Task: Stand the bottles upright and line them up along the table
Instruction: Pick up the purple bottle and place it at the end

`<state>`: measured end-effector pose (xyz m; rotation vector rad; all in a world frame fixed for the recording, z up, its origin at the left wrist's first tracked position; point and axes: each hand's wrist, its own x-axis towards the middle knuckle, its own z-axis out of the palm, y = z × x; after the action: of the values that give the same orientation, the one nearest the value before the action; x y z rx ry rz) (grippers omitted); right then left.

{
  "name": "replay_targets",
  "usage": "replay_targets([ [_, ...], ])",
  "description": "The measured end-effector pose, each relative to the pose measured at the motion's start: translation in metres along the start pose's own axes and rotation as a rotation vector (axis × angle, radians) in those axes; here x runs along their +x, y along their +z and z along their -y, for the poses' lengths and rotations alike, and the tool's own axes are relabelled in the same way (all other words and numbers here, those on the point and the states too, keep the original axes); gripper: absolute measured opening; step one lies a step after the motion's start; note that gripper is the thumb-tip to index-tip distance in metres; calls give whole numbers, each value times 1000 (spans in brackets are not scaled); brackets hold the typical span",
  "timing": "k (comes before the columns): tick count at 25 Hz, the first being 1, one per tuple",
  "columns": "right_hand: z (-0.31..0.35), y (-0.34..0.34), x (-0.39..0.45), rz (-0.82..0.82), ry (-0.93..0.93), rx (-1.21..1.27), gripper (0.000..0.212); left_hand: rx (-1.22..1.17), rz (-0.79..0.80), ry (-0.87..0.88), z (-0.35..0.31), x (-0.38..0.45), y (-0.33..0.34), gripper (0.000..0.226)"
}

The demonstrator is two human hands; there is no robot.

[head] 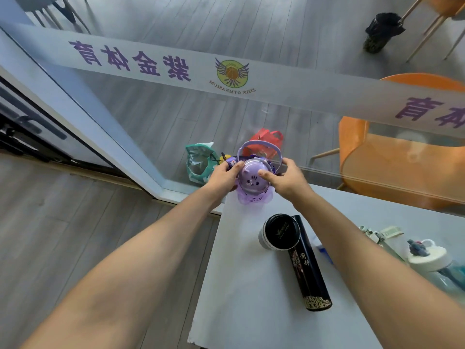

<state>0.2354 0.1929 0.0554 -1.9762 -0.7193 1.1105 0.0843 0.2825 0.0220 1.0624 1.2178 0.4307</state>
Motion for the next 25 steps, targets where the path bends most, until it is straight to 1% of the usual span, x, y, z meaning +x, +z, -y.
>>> replay_targets([
  [3, -4, 4, 2, 3, 14, -28, 77, 1, -9, 2, 7, 5, -4, 21],
  [5, -8, 7, 2, -1, 30, -33, 86, 16, -31, -9, 11, 7, -6, 23],
  [10, -12, 2, -2, 6, 56, -59, 68, 33, -14, -28, 22, 6, -2, 30],
  [14, -10, -3, 3, -31, 39, -33, 61, 29, -6, -15, 13, 9, 9, 32],
  [19, -2, -8, 4, -9, 37, -30, 65, 70, -9, -27, 11, 16, 10, 41],
  [23, -9, -19, -10, -55, 68, -30, 80, 62, -112, -19, 8, 5, 3, 41],
  [25, -17, -30, -25, -108, 73, -22, 77, 68, -163, -29, 10, -11, -3, 45],
])
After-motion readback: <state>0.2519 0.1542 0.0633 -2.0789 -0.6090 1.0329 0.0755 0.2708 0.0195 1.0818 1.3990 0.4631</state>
